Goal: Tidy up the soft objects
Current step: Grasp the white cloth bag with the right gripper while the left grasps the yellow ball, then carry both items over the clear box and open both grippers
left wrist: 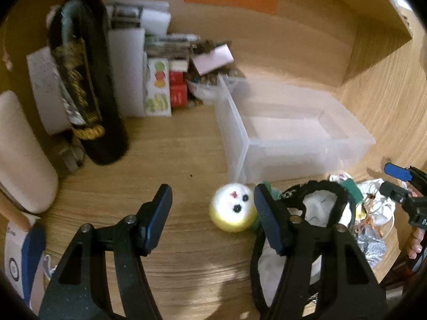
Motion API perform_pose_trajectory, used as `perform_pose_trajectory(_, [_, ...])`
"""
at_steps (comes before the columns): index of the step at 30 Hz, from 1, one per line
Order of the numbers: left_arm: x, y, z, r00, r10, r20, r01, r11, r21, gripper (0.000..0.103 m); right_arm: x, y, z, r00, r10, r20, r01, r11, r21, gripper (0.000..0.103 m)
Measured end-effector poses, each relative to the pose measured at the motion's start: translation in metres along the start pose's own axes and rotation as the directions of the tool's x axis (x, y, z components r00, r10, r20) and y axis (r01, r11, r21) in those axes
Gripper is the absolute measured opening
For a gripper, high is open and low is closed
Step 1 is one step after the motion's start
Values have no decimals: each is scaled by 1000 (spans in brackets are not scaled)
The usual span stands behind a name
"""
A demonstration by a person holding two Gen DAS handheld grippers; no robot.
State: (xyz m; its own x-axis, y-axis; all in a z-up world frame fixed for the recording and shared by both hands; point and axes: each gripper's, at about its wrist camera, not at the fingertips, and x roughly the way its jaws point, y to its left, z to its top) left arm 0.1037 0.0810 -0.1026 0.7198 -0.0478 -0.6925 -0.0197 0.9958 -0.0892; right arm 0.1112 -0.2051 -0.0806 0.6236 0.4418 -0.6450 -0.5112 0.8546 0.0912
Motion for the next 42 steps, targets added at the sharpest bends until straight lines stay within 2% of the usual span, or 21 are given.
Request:
perform_pose_trajectory(8, [29, -4, -1, 994, -38, -99, 41, 999, 24, 63, 6, 0, -12, 996, 11, -86, -10, 1000, 1, 65])
perform_pose_trajectory(10, [32, -3, -1, 992, -57, -111, 59, 998, 17, 53, 8, -5, -17, 994, 20, -106, -18, 1000, 17, 64])
perform_pose_trajectory(11, [34, -3, -1, 990, -67, -122, 70, 997, 15, 41, 8, -7, -18, 994, 24, -110, -21, 1000, 20, 62])
perform_pose_trajectory(13, [35, -2, -2, 988, -82, -131, 84, 996, 6, 40, 9, -8, -21, 991, 43, -127, -40, 999, 26, 40])
perform_pose_trajectory(15, [33, -2, -2, 989, -83, -121, 84, 996, 8, 39, 8, -6, -21, 991, 54, -125, -51, 998, 25, 31])
perform_pose_trajectory(16, [30, -2, -2, 990, -86, -109, 88, 996, 7, 39, 7, -4, -21, 991, 54, -120, -52, 998, 17, 21])
perform_pose_trajectory(18, [25, -2, -2, 992, -89, -94, 90, 996, 7, 39, 6, -2, -20, 992, 50, -112, -48, 999, 16, 18])
perform_pose_trajectory(21, [14, -2, 0, 995, -87, -56, 88, 996, 8, 39, -2, -2, -15, 997, 34, -73, -32, 999, 26, 14])
perform_pose_trajectory(26, [-10, -2, 8, 995, -94, 17, 94, 996, -5, 39, -24, 0, 1, 1000, 6, 24, -6, 1000, -3, 14])
perform_pose_trajectory(30, [-35, -5, 21, 989, -111, 96, 111, 994, -2, 39, -35, 2, 17, 996, -9, 92, 11, 1000, -18, 14])
perform_pose_trajectory(34, [-56, -12, 38, 977, -127, 170, 126, 992, 16, 39, -46, 3, 33, 986, -16, 167, 20, 1000, -18, 14])
perform_pose_trajectory(42, [-63, -24, 65, 964, -132, 233, 127, 991, 33, 39, -58, 7, 62, 955, -18, 295, 26, 999, -22, 14])
